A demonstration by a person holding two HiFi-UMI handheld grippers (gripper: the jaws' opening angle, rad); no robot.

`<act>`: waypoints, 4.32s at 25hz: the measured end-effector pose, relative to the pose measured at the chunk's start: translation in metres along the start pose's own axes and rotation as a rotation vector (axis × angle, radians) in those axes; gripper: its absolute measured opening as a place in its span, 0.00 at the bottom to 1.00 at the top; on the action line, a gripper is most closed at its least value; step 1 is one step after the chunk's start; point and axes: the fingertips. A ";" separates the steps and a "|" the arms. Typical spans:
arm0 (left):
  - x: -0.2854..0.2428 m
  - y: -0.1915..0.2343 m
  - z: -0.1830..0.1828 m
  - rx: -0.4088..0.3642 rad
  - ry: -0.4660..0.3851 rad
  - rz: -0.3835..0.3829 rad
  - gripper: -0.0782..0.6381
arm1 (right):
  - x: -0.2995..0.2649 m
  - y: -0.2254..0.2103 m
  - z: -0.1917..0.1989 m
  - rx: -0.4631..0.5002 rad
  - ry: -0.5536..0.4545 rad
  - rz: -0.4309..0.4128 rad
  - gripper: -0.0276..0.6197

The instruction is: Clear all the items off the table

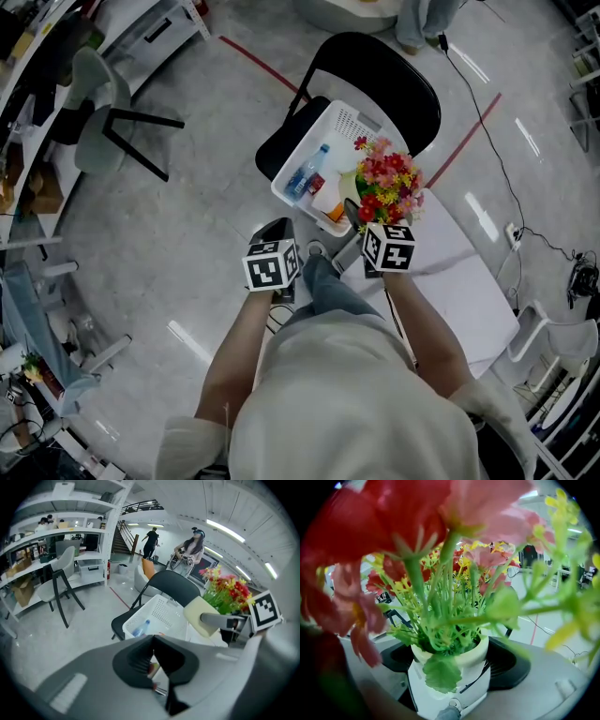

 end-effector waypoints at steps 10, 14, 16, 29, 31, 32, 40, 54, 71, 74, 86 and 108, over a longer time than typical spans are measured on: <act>-0.035 0.006 -0.024 0.012 0.014 -0.011 0.12 | -0.051 -0.012 -0.007 0.022 0.049 -0.014 0.78; -0.051 0.003 -0.031 0.006 0.024 -0.004 0.12 | -0.070 -0.017 -0.007 0.026 0.061 -0.013 0.78; -0.059 0.002 -0.034 -0.001 0.030 0.000 0.12 | -0.078 -0.020 -0.004 0.015 0.070 -0.007 0.78; -0.113 0.004 -0.053 -0.051 0.084 0.058 0.12 | -0.143 -0.033 0.008 -0.041 0.122 0.058 0.78; -0.123 0.007 -0.056 -0.053 0.095 0.068 0.12 | -0.153 -0.034 0.010 -0.047 0.131 0.072 0.78; -0.127 0.008 -0.058 -0.053 0.099 0.073 0.12 | -0.158 -0.035 0.011 -0.050 0.138 0.079 0.78; -0.156 0.004 -0.064 -0.086 0.140 0.125 0.12 | -0.198 -0.041 0.022 -0.068 0.190 0.126 0.78; -0.207 -0.001 -0.056 -0.107 0.228 0.161 0.12 | -0.265 -0.061 0.053 -0.067 0.293 0.197 0.78; -0.250 -0.006 -0.043 -0.127 0.293 0.183 0.12 | -0.321 -0.092 0.095 -0.004 0.377 0.221 0.78; -0.253 -0.005 -0.042 -0.121 0.295 0.184 0.12 | -0.327 -0.093 0.100 0.012 0.388 0.211 0.78; -0.253 -0.001 -0.042 -0.110 0.286 0.178 0.12 | -0.323 -0.090 0.114 -0.087 0.410 0.216 0.80; -0.207 -0.014 -0.053 -0.098 0.230 0.142 0.12 | -0.255 -0.057 0.076 -0.196 0.326 0.195 0.81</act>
Point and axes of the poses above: the fingertips, and each gripper's own axes: x backward along the fingers, y to its left, z out of its underside, and after that the axes turned 2 degrees about x, right-handed
